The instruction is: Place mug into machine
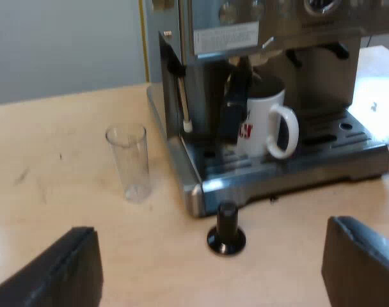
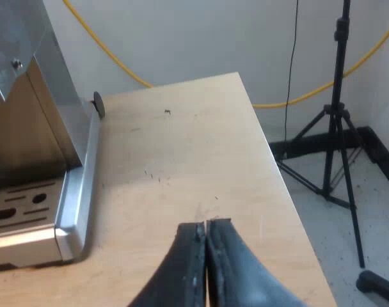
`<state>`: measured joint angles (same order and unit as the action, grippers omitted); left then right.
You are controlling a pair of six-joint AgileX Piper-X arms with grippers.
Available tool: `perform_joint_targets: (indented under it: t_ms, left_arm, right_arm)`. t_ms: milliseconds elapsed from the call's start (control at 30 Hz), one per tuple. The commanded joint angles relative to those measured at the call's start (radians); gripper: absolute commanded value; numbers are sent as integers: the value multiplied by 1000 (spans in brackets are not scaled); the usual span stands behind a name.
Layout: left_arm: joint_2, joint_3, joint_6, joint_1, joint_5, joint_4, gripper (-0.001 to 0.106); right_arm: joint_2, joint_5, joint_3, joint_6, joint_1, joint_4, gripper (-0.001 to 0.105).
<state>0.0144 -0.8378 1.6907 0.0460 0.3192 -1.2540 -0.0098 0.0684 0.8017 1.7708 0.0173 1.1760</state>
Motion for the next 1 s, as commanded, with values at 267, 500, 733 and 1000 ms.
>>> perform_joint_targets:
  t_ms: [267, 500, 733, 1000]
  left_arm:
    - [139, 186, 10, 1, -8, 146, 71]
    - [139, 285, 10, 1, -8, 220, 71]
    - [138, 317, 10, 1, -8, 222, 71]
    - [138, 329, 10, 1, -8, 245, 71]
  right_arm:
    - [-43, -6, -103, 13, 3, -89, 0]
    - [-43, -6, -190, 13, 3, -114, 0]
    - [-43, -6, -244, 4, 3, -118, 0]
    - [-43, -6, -265, 4, 3, -130, 0]
